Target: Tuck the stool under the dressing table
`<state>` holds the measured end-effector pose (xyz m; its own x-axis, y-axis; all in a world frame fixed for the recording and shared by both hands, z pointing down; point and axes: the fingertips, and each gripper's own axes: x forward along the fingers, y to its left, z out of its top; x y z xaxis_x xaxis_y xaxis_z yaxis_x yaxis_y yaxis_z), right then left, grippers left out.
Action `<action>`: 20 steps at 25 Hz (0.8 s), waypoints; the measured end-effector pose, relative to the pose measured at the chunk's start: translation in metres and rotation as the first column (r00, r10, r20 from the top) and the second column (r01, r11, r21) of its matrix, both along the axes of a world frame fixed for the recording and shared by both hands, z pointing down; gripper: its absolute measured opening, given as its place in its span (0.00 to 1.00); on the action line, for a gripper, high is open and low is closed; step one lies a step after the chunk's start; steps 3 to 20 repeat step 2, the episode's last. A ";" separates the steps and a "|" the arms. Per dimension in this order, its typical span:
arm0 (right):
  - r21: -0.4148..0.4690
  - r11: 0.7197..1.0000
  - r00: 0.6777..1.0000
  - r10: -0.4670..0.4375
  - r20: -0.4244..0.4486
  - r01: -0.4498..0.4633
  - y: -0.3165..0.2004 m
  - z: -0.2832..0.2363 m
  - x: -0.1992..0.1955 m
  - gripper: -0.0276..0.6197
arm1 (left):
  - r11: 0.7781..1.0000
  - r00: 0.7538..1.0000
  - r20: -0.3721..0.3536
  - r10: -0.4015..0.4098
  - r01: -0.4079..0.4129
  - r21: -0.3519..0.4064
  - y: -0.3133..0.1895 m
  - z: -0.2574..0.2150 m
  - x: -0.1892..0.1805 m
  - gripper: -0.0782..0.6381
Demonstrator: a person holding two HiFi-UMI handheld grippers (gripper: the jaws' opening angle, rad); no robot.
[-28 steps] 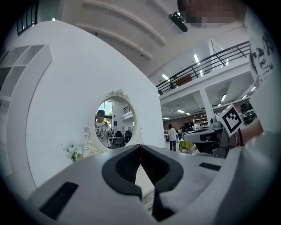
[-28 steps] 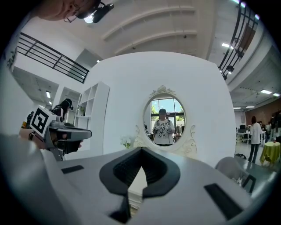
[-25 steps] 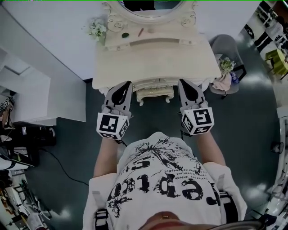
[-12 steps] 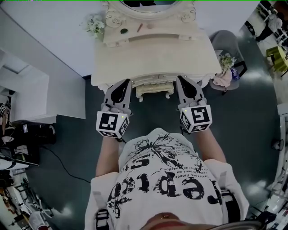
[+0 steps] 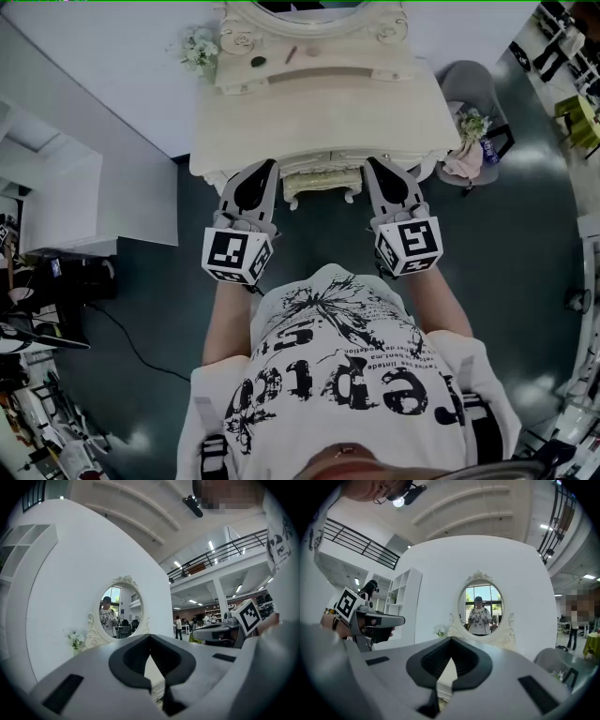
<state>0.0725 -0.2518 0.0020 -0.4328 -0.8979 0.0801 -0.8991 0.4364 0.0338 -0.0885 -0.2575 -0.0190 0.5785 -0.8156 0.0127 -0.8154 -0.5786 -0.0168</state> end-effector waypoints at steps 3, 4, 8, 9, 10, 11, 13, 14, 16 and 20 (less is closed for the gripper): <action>0.000 1.000 1.000 -0.003 -0.001 0.003 0.002 0.001 -0.001 0.07 | 1.000 1.000 -0.008 0.002 -0.002 -0.002 0.002 0.001 0.000 0.14; 0.000 1.000 1.000 -0.003 -0.001 0.003 0.002 0.001 -0.001 0.07 | 1.000 1.000 -0.008 0.002 -0.002 -0.002 0.002 0.001 0.000 0.14; 0.000 1.000 1.000 -0.003 -0.001 0.003 0.002 0.001 -0.001 0.07 | 1.000 1.000 -0.008 0.002 -0.002 -0.002 0.002 0.001 0.000 0.14; 0.000 1.000 1.000 -0.003 -0.001 0.003 0.002 0.001 -0.001 0.07 | 1.000 1.000 -0.008 0.002 -0.002 -0.002 0.002 0.001 0.000 0.14; 0.000 1.000 1.000 -0.003 -0.001 0.003 0.002 0.001 -0.001 0.07 | 1.000 1.000 -0.008 0.002 -0.002 -0.002 0.002 0.001 0.000 0.14; 0.000 1.000 1.000 -0.003 -0.001 0.003 0.002 0.001 -0.001 0.07 | 1.000 1.000 -0.008 0.002 -0.002 -0.002 0.002 0.001 0.000 0.14; 0.000 1.000 1.000 -0.003 -0.001 0.003 0.002 0.001 -0.001 0.07 | 1.000 1.000 -0.008 0.002 -0.002 -0.002 0.002 0.001 0.000 0.14; 0.000 1.000 1.000 -0.003 -0.001 0.003 0.002 0.001 -0.001 0.07 | 1.000 1.000 -0.008 0.002 -0.002 -0.002 0.002 0.001 0.000 0.14; 0.000 1.000 1.000 -0.003 -0.001 0.003 0.002 0.001 -0.001 0.07 | 1.000 1.000 -0.008 0.002 -0.002 -0.002 0.002 0.001 0.000 0.14; 0.000 1.000 1.000 -0.003 -0.001 0.003 0.002 0.001 -0.001 0.07 | 1.000 1.000 -0.008 0.002 -0.002 -0.002 0.002 0.001 0.000 0.14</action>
